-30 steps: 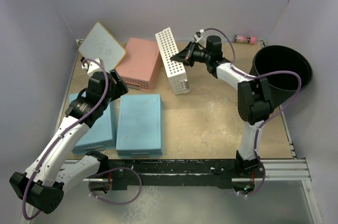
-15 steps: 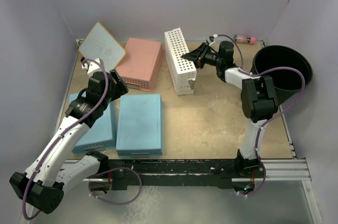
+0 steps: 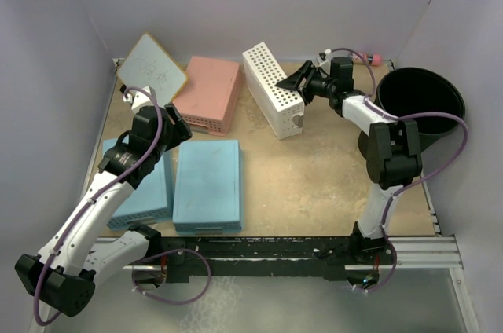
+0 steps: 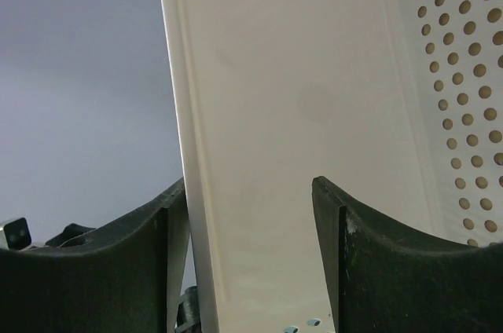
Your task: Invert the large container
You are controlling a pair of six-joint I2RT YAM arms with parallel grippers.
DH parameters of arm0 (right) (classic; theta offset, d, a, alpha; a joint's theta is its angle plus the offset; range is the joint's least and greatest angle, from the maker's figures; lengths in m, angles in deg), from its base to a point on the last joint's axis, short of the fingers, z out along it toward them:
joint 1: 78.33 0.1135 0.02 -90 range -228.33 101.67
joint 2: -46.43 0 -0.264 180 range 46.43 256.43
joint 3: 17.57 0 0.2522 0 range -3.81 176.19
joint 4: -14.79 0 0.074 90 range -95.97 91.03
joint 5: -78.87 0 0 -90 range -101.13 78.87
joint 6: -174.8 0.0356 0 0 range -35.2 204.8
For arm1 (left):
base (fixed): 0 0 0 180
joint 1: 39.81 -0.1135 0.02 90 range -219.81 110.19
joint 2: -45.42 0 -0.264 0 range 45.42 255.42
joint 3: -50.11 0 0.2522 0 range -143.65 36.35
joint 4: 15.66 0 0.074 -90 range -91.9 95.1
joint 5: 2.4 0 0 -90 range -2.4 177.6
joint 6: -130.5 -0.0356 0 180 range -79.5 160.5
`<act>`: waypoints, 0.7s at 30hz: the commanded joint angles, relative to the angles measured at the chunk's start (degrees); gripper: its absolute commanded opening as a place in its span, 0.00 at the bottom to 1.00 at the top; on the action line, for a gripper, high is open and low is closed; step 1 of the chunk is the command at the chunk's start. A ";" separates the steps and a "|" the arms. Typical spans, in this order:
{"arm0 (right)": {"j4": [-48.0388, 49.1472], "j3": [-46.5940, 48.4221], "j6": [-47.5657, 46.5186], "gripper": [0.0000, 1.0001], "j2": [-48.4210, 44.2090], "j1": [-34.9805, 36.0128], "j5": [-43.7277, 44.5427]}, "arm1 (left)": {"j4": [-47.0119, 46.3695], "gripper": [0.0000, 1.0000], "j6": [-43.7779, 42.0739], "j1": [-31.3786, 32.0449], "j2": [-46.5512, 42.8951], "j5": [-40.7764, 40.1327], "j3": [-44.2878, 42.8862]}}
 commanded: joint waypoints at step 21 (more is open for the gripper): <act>-20.15 6.21 -22.40 0.81 -10.10 -0.40 14.50 | -4.48 0.63 -1.68 -0.02 1.89 1.93 0.23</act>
